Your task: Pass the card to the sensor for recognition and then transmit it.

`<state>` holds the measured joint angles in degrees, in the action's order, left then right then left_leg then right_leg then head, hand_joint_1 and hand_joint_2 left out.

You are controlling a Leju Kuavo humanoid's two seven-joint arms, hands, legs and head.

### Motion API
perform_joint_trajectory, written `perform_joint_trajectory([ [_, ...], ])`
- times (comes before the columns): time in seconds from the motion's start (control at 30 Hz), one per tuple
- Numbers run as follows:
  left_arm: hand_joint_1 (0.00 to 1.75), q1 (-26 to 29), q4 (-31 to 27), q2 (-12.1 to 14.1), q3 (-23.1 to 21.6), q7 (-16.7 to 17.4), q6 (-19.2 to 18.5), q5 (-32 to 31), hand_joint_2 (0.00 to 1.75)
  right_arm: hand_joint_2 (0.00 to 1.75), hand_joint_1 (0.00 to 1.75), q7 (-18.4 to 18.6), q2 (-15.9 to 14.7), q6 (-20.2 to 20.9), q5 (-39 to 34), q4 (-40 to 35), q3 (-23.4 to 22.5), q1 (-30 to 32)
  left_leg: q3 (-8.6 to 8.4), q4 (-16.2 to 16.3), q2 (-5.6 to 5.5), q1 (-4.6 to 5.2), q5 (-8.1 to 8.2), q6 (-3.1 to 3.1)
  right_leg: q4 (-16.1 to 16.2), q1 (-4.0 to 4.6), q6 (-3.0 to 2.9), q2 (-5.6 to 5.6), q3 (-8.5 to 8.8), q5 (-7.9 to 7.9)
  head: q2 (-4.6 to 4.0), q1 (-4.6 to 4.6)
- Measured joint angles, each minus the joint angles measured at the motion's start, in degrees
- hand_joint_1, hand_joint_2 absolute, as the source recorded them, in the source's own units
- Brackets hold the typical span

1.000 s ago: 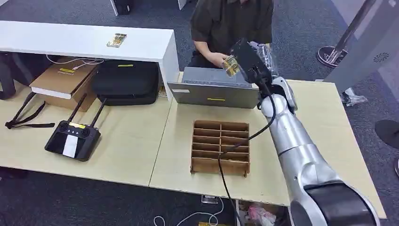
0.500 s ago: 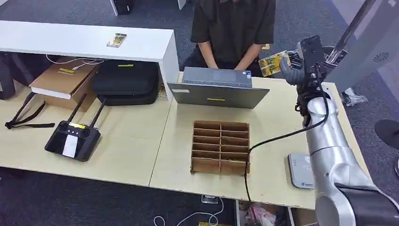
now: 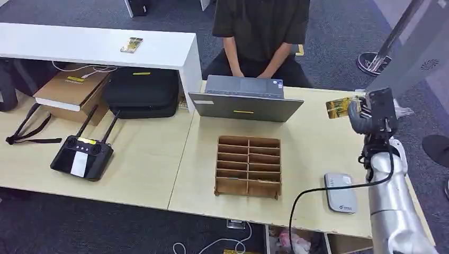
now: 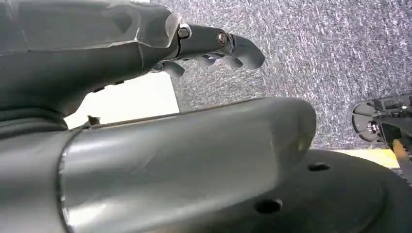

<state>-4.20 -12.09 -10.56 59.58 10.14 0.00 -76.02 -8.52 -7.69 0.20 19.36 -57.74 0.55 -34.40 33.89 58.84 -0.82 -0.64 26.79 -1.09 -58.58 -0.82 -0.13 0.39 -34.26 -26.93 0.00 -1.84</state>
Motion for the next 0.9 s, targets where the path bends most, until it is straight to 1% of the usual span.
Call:
perform_joint_trajectory([
  [0.13,0.0,0.0,0.0,0.0,0.7,0.0,-0.1,0.3,0.0,1.75,1.75,1.9,0.0,-1.7,2.2,-7.1,-1.2,10.0,0.03,0.0,-0.04,0.0,0.05,0.03,0.0,0.0,0.03,-0.05,0.01,-0.07,0.0,0.02],
  [0.27,0.0,0.0,0.0,0.0,0.8,0.0,0.0,0.3,0.0,1.75,1.75,3.7,0.4,-1.9,3.6,-14.2,-2.4,18.5,0.05,0.0,-0.04,0.0,0.07,0.02,0.0,0.0,0.02,-0.05,-0.01,-0.09,0.0,0.0],
  [0.47,0.0,0.1,0.0,0.0,0.8,-0.5,0.1,-0.4,0.0,1.75,1.75,5.6,2.3,-2.2,4.8,-23.6,-4.1,28.5,0.05,0.0,-0.04,0.0,0.09,0.0,0.0,0.0,0.07,-0.05,-0.01,-0.15,0.0,0.02],
  [0.63,0.0,0.1,0.0,0.0,0.8,-0.6,0.0,-0.6,0.0,1.75,1.75,6.0,3.4,-2.2,4.9,-28.9,-5.3,33.2,0.05,0.0,-0.01,0.01,0.11,0.01,0.0,-0.02,0.07,-0.03,0.0,-0.15,0.0,0.0],
  [0.9,0.0,0.1,0.0,0.1,0.8,-0.6,-0.5,-1.2,0.0,1.75,1.75,6.8,4.3,-1.7,6.1,-32.8,-6.2,35.6,0.02,0.0,-0.01,0.01,0.11,0.02,0.0,-0.02,0.08,-0.03,0.01,-0.14,0.0,0.02],
])
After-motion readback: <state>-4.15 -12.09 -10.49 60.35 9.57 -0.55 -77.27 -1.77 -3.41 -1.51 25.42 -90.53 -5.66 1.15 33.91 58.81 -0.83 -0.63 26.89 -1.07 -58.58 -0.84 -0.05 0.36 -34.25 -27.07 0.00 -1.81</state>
